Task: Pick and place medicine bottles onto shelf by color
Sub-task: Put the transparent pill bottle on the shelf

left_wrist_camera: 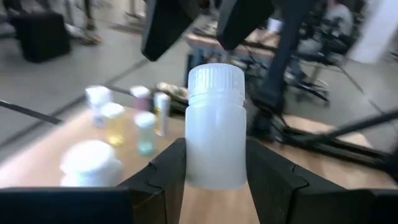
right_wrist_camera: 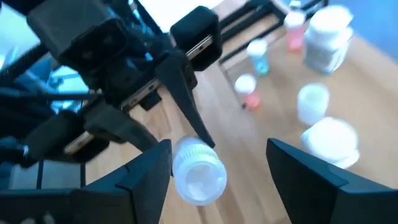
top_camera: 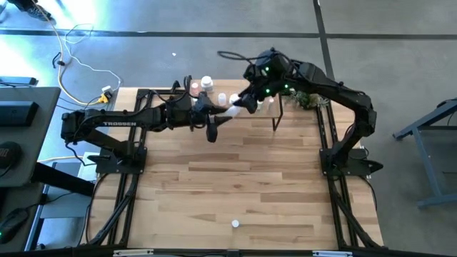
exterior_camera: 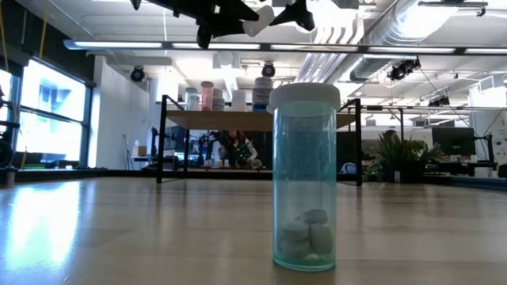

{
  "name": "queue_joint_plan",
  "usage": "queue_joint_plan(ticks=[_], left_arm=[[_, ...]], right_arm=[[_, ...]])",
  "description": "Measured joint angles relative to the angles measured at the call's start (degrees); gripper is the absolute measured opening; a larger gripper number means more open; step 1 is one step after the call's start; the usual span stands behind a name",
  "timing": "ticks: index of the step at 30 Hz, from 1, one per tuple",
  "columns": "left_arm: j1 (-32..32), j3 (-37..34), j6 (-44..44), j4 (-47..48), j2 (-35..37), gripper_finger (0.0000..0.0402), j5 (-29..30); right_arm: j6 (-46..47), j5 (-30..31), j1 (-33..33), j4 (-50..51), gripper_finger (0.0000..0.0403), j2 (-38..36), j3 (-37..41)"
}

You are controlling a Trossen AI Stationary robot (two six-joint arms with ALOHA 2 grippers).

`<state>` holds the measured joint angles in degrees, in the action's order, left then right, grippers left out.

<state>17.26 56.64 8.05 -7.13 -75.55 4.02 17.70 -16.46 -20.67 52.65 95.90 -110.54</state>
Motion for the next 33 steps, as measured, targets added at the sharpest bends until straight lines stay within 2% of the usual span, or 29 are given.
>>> queue_joint_plan(ticks=[6,16,23,33], left_arm=[[1.80,0.00,-2.55,-4.16,0.00,0.0133,5.40],[6.25,0.00,-5.80,-8.09,0.00,0.0133,10.16],[9.96,0.00,-8.66,-12.95,0.00,0.0133,10.36],[13.27,0.00,-12.70,-17.83,0.00,0.0133,10.31]], right_arm=[[-0.19,1.86,-3.21,-5.43,0.0252,0.00,0.00],[-1.23,4.02,-6.98,-19.22,0.0252,0.00,0.00],[-2.90,4.00,-8.77,-29.05,0.0252,0.00,0.00],[-9.56,3.77,-8.84,-34.13,0.0252,1.05,0.00]])
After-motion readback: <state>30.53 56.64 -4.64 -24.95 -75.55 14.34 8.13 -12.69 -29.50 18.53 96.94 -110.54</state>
